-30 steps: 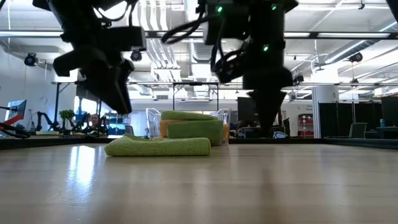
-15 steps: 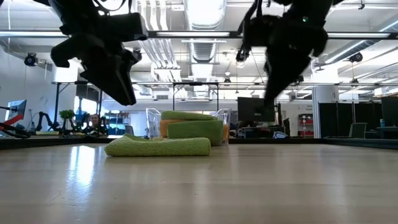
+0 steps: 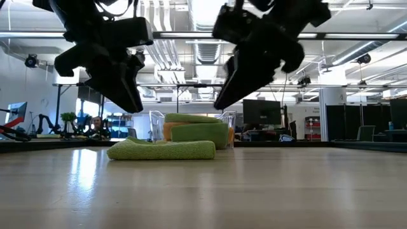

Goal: Fold microfiber towels
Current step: Put the light green microfiber cloth into the transparent bin

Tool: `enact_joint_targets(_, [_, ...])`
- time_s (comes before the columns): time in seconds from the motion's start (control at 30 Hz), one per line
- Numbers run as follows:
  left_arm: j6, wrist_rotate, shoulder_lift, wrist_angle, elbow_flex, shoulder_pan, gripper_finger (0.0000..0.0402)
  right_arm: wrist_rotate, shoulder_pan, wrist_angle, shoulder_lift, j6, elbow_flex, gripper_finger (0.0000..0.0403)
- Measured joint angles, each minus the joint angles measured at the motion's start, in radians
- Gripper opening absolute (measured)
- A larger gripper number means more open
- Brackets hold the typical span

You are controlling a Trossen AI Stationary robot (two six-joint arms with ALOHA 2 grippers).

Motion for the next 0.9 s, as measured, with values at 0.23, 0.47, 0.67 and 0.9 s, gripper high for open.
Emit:
enact_joint_targets(0.23, [-0.002, 0.001, 0.011, 0.003, -0.017, 0.000, 0.0107, 0.087, -0.004, -0.013, 0.156, -0.122, 0.144, 0.0185])
enact_joint_targets(0.47, [-0.004, 0.026, 0.065, 0.063, -0.022, 0.000, 0.0107, 0.090, -0.029, -0.147, 0.286, -0.140, 0.298, 0.0184])
enact_joint_targets(0.67, [-0.005, 0.047, 0.147, 0.098, -0.022, 0.000, 0.0107, 0.084, -0.037, -0.269, 0.377, -0.135, 0.383, 0.0183])
enact_joint_targets(0.9, [-0.029, 0.072, 0.164, 0.107, -0.022, 0.012, 0.0107, 0.078, -0.038, -0.309, 0.406, -0.130, 0.413, 0.0183])
